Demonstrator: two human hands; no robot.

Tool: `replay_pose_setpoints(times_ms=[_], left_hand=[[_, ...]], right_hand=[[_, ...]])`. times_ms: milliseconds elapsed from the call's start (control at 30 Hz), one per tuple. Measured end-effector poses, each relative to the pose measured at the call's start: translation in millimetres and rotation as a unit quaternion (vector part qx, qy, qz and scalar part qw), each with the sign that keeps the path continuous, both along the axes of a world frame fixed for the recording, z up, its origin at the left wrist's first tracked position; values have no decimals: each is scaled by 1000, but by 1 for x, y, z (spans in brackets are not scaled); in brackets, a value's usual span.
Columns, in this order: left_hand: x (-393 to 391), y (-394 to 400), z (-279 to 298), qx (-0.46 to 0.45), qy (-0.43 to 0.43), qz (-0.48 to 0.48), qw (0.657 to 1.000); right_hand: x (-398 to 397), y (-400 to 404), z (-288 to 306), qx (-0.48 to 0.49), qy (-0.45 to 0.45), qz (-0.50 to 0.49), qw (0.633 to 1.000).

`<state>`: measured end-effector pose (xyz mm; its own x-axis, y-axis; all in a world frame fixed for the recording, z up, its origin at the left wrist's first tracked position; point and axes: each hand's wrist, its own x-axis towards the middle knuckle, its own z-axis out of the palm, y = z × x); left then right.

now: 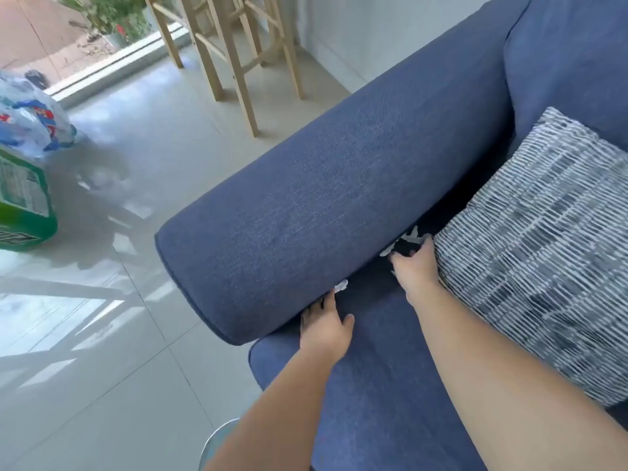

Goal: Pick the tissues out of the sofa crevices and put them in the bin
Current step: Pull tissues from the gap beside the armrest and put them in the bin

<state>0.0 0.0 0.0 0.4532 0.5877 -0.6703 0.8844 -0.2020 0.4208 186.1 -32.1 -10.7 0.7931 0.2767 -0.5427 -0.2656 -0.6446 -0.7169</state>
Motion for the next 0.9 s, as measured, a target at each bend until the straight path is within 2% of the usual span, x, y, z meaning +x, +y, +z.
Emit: replay_pose_setpoints(times_ms=[67,133,233,400,500,600,733,800,900], left_hand=[[15,-6,-16,51,-4,91,995],[27,-11,-26,84,-13,209,974],[41,-16,-41,107,-8,333,937],[58,-20,-49,123,5,422,898],[62,-17,-61,155,-8,481,863],[64,-17,-64,184,-25,516,836],[64,-14,-68,180,-18,519,835],[61,-12,-67,161,-21,521,838],[56,-9,-64,138,-26,517,844]], right_hand=[[12,5,-15,3,-21,-48,999],[22,14,-21,-43,-31,-45,998],[34,22,-47,-120,-49,59,990],[34,25,-68,-216,-139,229,939],[31,28,-73,-243,-187,259,916],[30,28,-78,-251,-243,249,903],[29,28,-74,-236,-305,224,895],[28,26,-67,-231,-305,228,895],[17,23,-58,-241,-277,289,884]])
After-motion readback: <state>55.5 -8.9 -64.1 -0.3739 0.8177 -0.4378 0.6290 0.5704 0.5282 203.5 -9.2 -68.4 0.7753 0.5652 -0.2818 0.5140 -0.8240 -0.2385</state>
